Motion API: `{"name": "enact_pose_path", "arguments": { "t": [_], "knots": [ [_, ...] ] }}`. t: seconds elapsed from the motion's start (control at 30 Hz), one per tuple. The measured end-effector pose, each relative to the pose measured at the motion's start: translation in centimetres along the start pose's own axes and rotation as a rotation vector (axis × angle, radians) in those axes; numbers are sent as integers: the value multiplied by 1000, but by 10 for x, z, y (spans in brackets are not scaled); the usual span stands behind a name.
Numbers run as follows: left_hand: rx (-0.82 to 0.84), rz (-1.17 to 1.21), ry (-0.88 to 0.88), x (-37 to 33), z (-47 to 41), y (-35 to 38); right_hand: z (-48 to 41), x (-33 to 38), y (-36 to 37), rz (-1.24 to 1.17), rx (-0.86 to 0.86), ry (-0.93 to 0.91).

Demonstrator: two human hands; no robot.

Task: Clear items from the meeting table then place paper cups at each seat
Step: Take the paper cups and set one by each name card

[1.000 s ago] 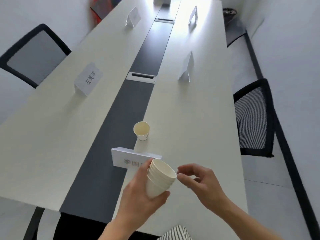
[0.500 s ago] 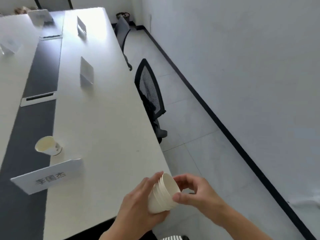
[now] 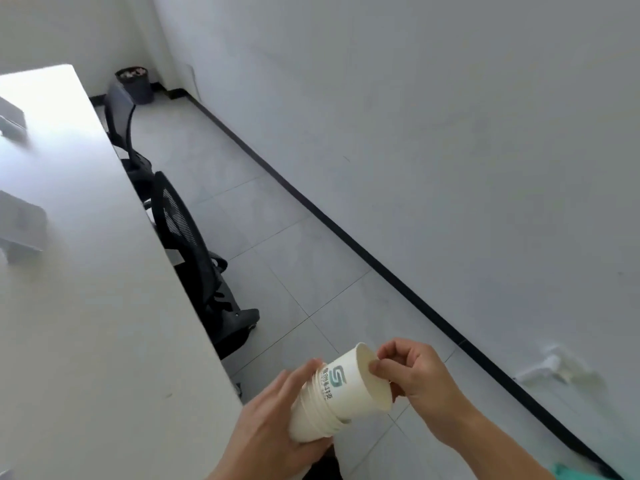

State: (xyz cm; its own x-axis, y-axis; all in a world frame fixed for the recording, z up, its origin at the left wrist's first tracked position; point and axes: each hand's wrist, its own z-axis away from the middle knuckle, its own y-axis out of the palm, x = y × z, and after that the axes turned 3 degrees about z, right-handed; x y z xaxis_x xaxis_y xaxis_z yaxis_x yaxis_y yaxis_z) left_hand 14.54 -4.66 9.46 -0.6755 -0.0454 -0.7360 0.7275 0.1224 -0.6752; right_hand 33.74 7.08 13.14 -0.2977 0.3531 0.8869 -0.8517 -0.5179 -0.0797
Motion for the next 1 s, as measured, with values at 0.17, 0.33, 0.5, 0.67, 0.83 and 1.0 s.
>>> {"name": "enact_pose_path", "arguments": {
  "t": [0.17,0.33,0.5,0.67,0.83,1.0],
  "knots": [
    [20,34,-41,13,-74,1,-65,39,-22,-74,88,26],
    [30,59,-109,16,-146,-12,-113,77,-31,-119,248,-99],
    [7,37,-171,25,-208,-18,-175,101,-30,72,81,-129],
    [-94,59,-285,37,-277,-15,-267,130,-59,-2,86,-173],
    [-259,149,-417,53,-366,-24,-374,165,-109,-26,105,-222],
    [-405,248,-509,60,-449,-45,-479,206,-142,115,234,-180]
  ]
}}
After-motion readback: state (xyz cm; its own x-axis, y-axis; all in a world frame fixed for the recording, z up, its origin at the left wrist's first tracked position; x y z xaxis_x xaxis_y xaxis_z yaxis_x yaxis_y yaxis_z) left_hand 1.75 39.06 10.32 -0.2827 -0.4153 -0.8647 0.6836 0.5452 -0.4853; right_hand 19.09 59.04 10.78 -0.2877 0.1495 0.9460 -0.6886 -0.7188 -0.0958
